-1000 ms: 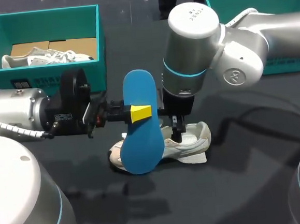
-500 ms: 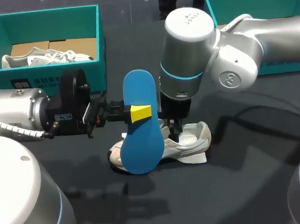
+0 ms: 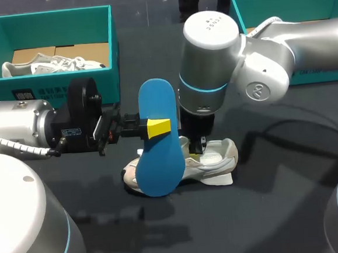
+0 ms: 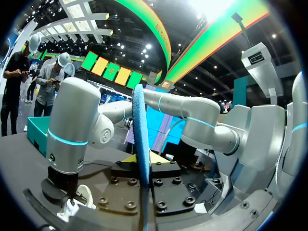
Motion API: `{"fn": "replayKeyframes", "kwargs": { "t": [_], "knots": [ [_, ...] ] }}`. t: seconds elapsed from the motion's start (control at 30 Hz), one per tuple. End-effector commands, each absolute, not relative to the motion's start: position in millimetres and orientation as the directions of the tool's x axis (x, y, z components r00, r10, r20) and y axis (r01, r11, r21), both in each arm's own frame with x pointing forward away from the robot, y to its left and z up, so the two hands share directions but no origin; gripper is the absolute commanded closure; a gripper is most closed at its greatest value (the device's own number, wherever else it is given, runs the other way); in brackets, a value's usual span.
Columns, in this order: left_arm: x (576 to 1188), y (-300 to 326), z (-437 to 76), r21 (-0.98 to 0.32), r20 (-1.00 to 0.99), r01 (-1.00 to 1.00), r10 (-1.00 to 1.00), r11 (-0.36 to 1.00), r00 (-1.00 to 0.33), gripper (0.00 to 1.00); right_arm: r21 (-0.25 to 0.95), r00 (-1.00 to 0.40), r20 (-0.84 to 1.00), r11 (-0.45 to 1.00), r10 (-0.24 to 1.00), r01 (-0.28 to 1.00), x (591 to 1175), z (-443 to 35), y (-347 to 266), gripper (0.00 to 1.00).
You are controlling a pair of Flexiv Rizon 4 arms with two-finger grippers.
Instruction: Take the shoe out of the shoebox, open the shoe tongue, remove and reinsert the insole, then place the shoe into the shoebox
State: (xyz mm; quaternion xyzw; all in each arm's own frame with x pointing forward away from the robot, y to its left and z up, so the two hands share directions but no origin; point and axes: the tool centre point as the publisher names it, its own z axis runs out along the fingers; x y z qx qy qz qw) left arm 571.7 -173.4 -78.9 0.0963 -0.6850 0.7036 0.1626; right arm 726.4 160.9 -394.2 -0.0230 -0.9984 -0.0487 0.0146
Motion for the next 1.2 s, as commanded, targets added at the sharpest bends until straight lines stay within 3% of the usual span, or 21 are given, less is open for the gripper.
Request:
{"fn": "replayKeyframes", "kwargs": {
  "t": [0.03,0.6,0.83,1.2],
  "knots": [
    [570,-174,-80,-0.933,0.358,-0.361,0.094,-0.012,-0.929,1.00,0.089,-0.999,0.026,0.995,0.047,0.049,723,-392,161,1.00],
    [570,-174,-80,-0.933,0.358,-0.361,0.094,-0.012,-0.929,1.00,0.123,-0.980,0.024,0.972,0.199,0.200,722,-357,140,1.00],
    [570,-174,-80,-0.933,0.358,-0.361,0.094,-0.012,-0.929,1.00,0.202,-0.906,0.030,0.885,0.423,0.420,717,-343,127,1.00],
    [570,-174,-80,-0.933,0.358,-0.361,0.094,-0.012,-0.929,1.00,0.202,-0.906,0.030,0.885,0.423,0.420,717,-343,127,1.00]
  ]
}}
